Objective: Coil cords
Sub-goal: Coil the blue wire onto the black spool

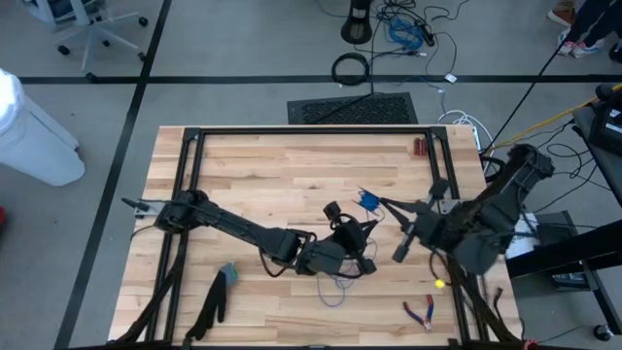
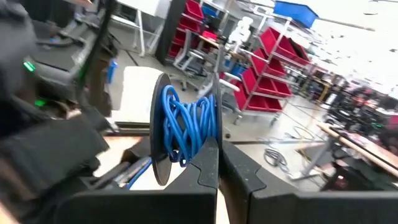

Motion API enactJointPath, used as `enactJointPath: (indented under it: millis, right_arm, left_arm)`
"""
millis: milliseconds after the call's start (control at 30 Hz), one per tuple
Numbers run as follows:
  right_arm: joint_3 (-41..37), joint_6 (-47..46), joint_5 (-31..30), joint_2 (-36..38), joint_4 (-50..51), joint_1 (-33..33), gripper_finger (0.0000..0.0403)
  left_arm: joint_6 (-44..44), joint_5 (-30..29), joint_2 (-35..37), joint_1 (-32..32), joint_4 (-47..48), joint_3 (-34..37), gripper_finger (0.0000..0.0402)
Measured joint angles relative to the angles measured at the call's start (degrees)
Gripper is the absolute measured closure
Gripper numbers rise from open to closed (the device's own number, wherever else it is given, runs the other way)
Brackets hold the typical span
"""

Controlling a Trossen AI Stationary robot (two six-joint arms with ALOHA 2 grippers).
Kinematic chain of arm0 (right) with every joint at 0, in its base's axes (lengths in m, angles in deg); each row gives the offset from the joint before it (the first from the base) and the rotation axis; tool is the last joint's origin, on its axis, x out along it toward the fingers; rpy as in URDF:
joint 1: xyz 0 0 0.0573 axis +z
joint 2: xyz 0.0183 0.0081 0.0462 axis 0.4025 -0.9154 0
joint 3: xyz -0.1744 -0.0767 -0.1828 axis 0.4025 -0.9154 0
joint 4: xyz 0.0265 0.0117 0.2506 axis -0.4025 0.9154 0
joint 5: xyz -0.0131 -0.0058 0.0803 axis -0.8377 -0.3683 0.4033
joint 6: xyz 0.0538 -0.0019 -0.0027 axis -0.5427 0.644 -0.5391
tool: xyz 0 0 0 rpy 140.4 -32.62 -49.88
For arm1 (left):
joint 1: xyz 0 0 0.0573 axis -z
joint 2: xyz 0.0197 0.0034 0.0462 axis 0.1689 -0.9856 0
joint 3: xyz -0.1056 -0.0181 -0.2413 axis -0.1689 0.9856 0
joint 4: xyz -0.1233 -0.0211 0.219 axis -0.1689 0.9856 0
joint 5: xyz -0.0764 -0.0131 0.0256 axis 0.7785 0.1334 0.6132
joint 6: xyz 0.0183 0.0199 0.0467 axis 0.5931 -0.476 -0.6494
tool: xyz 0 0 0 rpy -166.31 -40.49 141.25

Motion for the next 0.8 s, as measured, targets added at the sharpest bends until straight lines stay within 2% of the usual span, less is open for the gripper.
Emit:
enactJointPath:
  millis: [300,533,800]
  right_arm:
    - [0.0,-0.3,0.4,-2.8,3.5,-4.9,0.0403]
    - [0.0,-2.6,6.8,-2.7,5.9,-5.5,0.0403]
    - [0.0,-3.0,8.0,-2.7,6.4,-5.5,0.0403]
  left_arm:
    - [-3.2,1.0,0.2,3.4,-0.9,0.0,0.0401]
    - [-12.4,-12.6,1.1,7.8,-2.0,-1.1,0.0401]
    - [-19.7,-15.3,1.2,10.9,-1.9,-6.5,0.0401]
